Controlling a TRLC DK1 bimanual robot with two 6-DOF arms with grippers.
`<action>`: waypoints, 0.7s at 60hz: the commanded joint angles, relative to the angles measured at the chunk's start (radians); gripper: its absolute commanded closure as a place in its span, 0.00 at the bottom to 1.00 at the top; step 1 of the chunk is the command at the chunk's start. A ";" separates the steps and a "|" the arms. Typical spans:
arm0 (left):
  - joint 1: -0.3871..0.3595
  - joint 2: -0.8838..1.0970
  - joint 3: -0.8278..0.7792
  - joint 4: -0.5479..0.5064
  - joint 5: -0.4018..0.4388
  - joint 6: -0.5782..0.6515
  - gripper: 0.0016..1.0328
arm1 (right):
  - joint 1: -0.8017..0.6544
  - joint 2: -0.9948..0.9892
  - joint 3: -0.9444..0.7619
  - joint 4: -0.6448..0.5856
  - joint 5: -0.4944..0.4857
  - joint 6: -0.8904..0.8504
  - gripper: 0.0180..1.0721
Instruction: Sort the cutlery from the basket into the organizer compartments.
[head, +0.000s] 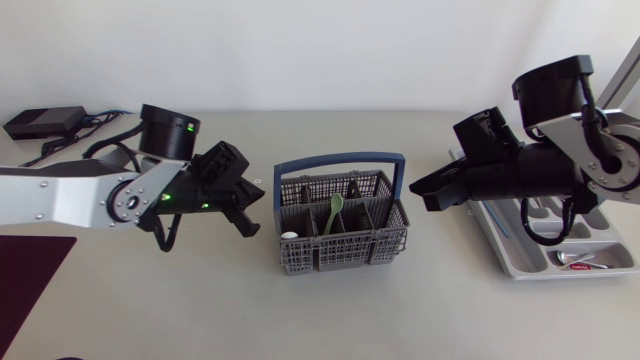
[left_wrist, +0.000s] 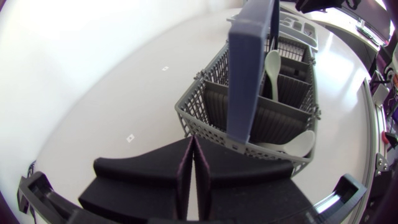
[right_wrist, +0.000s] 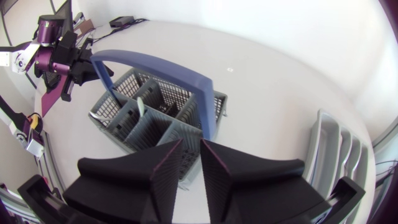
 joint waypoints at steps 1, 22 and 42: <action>0.004 -0.087 -0.058 -0.036 0.007 0.027 0.96 | 0.050 -0.036 -0.026 -0.033 0.018 0.021 0.66; -0.060 -0.309 -0.121 -0.168 -0.001 0.029 0.95 | 0.312 0.012 -0.004 0.022 0.243 0.047 0.61; -0.289 -0.288 -0.044 -0.185 -0.142 0.079 0.90 | 0.329 -0.021 -0.049 0.034 0.246 0.036 0.61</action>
